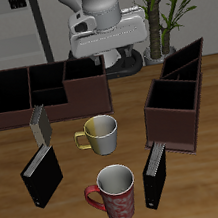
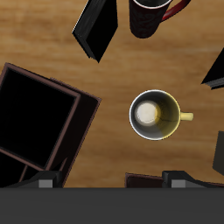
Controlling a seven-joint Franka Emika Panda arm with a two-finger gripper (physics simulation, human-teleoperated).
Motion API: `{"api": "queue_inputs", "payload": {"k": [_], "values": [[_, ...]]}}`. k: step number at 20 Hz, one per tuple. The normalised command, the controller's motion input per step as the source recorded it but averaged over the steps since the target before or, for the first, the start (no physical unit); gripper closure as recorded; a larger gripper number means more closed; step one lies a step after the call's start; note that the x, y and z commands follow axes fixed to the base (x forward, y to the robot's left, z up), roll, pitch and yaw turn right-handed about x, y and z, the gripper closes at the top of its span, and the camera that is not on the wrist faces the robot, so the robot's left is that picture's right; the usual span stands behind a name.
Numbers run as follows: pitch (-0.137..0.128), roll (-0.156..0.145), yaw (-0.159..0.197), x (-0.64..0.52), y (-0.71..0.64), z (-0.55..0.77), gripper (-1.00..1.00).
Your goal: Place the red mug into the left desk caddy's right compartment and place the right black book into the back desk caddy's left compartment
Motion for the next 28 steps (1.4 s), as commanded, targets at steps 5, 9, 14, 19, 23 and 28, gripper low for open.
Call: {"api": "queue_inputs", "payload": {"k": [5, 9, 14, 19, 23, 28], "values": [[0.006, -0.027, 0.014, 0.00, -0.08, -0.04, -1.00], [-0.002, -0.046, 0.000, 0.08, -0.10, -0.02, -1.00], [-0.006, -0.040, -0.015, 0.17, -0.16, 0.04, -1.00], [-0.023, -0.054, -0.007, 0.20, -0.09, -0.02, -1.00], [-0.009, -0.022, -0.030, 0.27, -0.01, 0.01, -1.00], [0.008, -0.005, 0.019, 0.40, -0.05, 0.01, -1.00]]}}
